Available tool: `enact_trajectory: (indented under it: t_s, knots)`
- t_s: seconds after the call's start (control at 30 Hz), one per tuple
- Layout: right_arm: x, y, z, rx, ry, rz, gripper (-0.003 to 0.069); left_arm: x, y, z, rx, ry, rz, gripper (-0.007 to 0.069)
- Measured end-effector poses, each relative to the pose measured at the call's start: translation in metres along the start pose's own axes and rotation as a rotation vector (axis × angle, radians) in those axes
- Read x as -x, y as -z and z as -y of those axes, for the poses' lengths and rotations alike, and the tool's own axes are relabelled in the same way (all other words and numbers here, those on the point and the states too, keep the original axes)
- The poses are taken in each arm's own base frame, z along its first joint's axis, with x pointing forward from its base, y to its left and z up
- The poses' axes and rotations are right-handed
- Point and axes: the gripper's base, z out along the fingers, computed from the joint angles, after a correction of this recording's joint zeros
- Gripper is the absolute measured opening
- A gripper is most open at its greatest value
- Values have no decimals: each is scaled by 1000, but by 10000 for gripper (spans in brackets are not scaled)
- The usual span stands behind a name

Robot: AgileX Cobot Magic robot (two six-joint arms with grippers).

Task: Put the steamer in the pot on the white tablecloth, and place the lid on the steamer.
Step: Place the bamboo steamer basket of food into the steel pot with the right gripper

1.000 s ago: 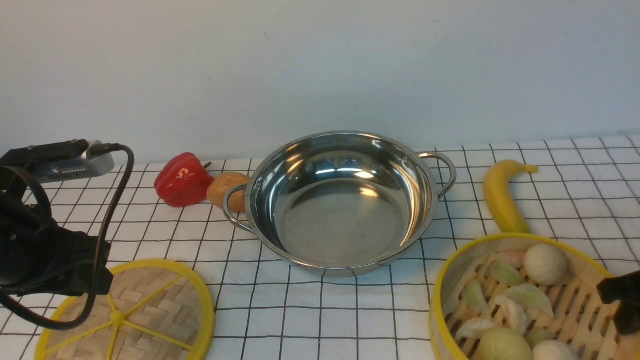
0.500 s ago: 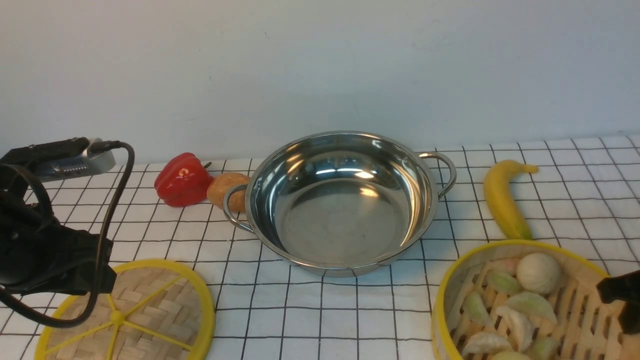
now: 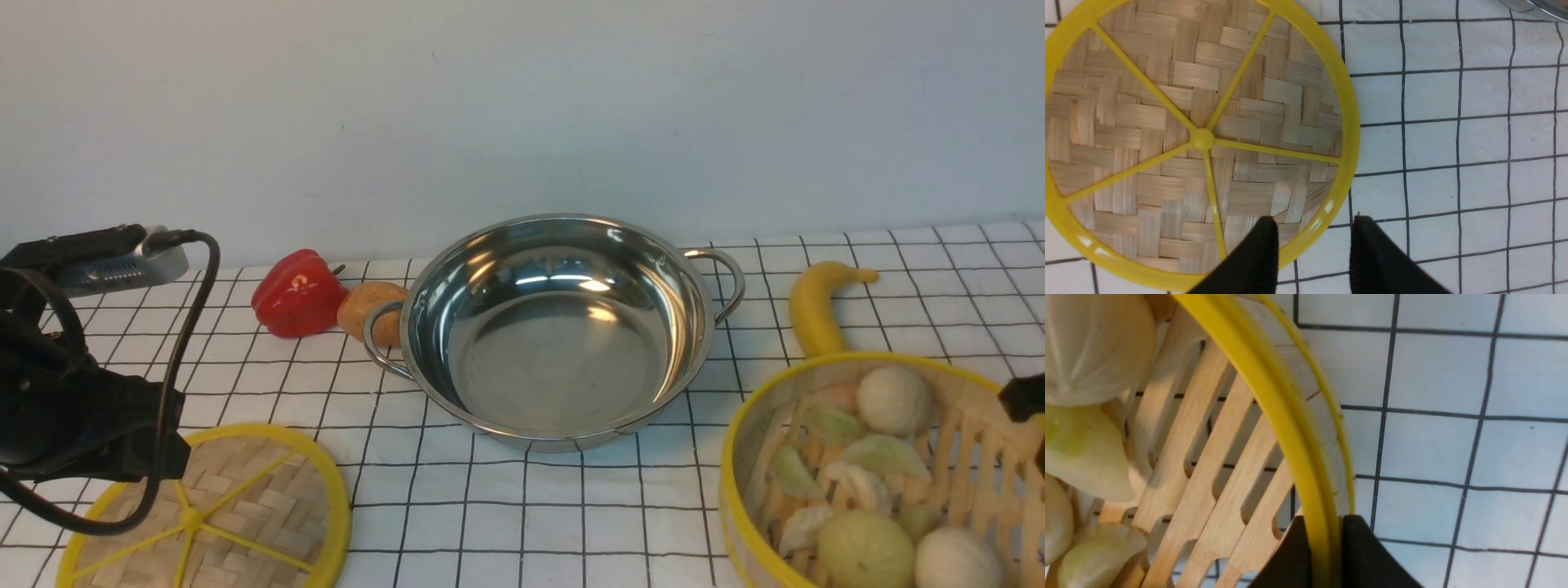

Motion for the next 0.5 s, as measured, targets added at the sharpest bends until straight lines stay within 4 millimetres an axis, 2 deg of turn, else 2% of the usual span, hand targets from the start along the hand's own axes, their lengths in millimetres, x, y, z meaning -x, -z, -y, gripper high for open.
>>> enact_trajectory:
  t_s: [0.4, 0.5]
  knots:
    - [12, 20, -2, -2, 14, 50, 89, 0, 0, 0, 0, 0, 0, 243]
    - [23, 32, -13, 41, 23, 100, 89, 0, 0, 0, 0, 0, 0, 243]
